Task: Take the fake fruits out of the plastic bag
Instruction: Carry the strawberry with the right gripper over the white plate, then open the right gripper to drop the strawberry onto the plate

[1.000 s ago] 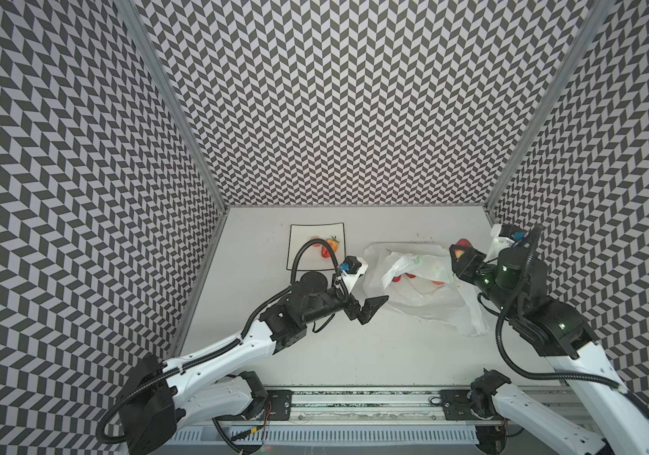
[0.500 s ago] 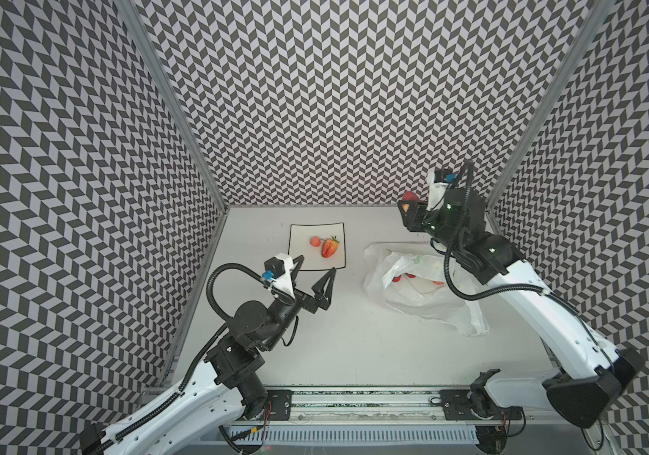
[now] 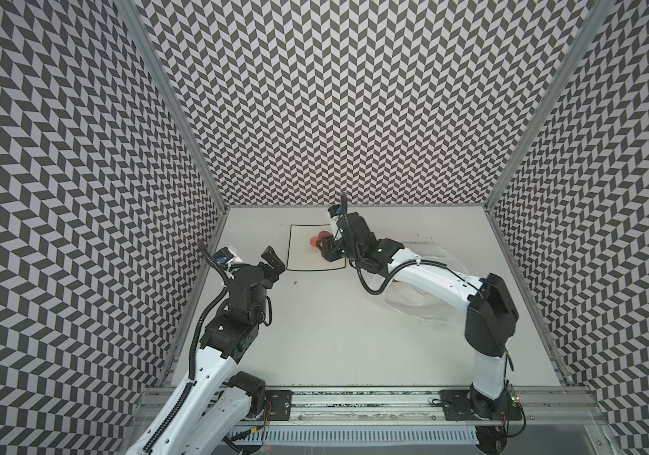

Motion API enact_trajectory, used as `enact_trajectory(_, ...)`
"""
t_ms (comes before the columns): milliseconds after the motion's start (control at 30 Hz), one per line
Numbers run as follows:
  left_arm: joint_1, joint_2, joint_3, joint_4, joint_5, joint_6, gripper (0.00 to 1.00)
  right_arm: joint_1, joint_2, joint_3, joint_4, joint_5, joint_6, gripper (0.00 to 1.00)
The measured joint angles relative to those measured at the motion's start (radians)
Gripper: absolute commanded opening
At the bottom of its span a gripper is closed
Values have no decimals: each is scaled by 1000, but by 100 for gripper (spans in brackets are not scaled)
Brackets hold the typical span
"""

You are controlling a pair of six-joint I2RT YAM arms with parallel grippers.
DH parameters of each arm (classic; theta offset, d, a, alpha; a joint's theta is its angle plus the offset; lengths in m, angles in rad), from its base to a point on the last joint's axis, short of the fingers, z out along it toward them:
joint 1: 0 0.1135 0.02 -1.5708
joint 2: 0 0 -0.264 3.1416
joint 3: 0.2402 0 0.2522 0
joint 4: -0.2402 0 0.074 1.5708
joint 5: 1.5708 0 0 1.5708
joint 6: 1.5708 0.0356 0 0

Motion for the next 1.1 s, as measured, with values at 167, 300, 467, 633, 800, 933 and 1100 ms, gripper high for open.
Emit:
enact_trajectory(167, 16, -23, 0, -38, 11, -48, 99, 30, 142, 17, 93, 51, -6, 30)
enact_trajectory(300, 16, -42, 0, -48, 13, -55, 99, 47, 225, 37, 168, 93, -6, 30)
enact_trajectory(467, 18, -52, 0, -53, 13, -56, 98, 53, 352, 127, 206, 149, 18, 30)
enact_trajectory(633, 18, -51, 0, -53, 36, -46, 97, 55, 451, 214, 196, 204, 51, 32)
enact_trajectory(800, 18, -50, 0, -53, 50, -32, 98, 55, 546, 338, 154, 235, 80, 38)
enact_trajectory(933, 18, -51, 0, -53, 51, -24, 99, 56, 589, 394, 130, 250, 97, 55)
enact_trajectory(1100, 18, -50, 0, -53, 51, -19, 99, 59, 589, 406, 114, 255, 100, 76)
